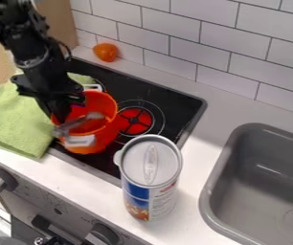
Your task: Take the orange pot and put it between the green cloth and grey tin
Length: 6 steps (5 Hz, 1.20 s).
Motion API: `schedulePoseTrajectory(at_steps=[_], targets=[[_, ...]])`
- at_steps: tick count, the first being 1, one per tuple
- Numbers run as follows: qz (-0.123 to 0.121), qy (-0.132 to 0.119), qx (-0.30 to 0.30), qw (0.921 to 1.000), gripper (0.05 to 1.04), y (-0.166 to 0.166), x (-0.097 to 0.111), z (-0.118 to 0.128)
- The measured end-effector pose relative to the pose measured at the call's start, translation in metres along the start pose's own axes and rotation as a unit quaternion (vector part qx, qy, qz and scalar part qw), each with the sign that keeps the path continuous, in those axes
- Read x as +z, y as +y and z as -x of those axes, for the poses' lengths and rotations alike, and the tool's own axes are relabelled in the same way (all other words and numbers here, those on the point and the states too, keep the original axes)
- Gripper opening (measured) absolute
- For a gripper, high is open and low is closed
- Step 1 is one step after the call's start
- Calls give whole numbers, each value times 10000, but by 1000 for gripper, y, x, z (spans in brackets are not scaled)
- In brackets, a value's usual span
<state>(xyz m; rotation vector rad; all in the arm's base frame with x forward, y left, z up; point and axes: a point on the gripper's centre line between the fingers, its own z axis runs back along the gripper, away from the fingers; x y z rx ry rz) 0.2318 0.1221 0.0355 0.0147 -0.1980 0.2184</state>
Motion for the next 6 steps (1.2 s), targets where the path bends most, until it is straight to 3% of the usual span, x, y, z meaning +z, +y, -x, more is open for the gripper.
schedulePoseTrajectory(at_steps=[3, 4, 6], targets=[[20, -73, -352, 9994, 76, -1, -8, 5], [51, -82, -415, 9991, 224, -2, -10, 5], [325, 70, -287, 9990, 767, 1, -1, 3]])
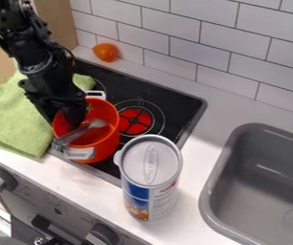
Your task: Take the orange pot and put it between the green cloth and grey tin
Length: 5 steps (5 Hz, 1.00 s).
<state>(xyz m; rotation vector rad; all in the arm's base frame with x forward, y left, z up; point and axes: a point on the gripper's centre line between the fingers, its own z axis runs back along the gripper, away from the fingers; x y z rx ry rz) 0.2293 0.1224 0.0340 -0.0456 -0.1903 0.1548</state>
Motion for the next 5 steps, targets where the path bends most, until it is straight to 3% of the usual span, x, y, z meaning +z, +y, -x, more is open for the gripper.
schedulePoseTrajectory(at_steps=[1, 2, 3, 4, 5], targets=[[174, 0, 148, 9997, 992, 1, 16, -8], [366, -42, 311, 9988, 1000, 5, 33, -15], [406, -190, 275, 9986, 1000, 2, 42, -18], [34, -531, 132, 9985, 1000, -11, 45, -25], [-91, -805, 60, 9967, 1000, -16, 43, -31]])
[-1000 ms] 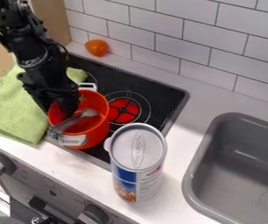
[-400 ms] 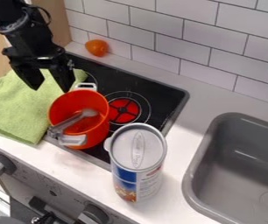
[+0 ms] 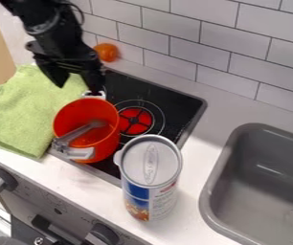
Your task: Take the orange pot and put it between the green cloth and grey tin
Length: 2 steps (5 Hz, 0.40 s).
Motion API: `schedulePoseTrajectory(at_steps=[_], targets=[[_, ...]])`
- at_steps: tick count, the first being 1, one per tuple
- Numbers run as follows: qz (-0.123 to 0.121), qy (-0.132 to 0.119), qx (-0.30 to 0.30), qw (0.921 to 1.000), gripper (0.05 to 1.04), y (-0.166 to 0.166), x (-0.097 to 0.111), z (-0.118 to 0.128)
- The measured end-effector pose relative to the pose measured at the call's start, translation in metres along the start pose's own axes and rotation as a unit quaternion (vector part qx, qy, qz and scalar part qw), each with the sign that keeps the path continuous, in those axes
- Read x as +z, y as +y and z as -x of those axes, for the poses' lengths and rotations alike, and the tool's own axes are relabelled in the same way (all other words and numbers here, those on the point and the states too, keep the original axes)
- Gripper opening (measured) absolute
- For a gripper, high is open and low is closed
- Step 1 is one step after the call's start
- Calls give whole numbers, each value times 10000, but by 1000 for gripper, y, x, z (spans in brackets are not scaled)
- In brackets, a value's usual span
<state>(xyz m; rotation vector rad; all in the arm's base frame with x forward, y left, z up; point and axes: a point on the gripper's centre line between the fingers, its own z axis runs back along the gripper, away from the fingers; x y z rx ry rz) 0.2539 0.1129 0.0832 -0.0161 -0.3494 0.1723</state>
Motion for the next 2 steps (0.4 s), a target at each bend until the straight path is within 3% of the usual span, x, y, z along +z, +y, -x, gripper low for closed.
schedulePoseTrajectory(at_steps=[2], targets=[[-281, -148, 509, 9982, 1000, 26, -8, -30]])
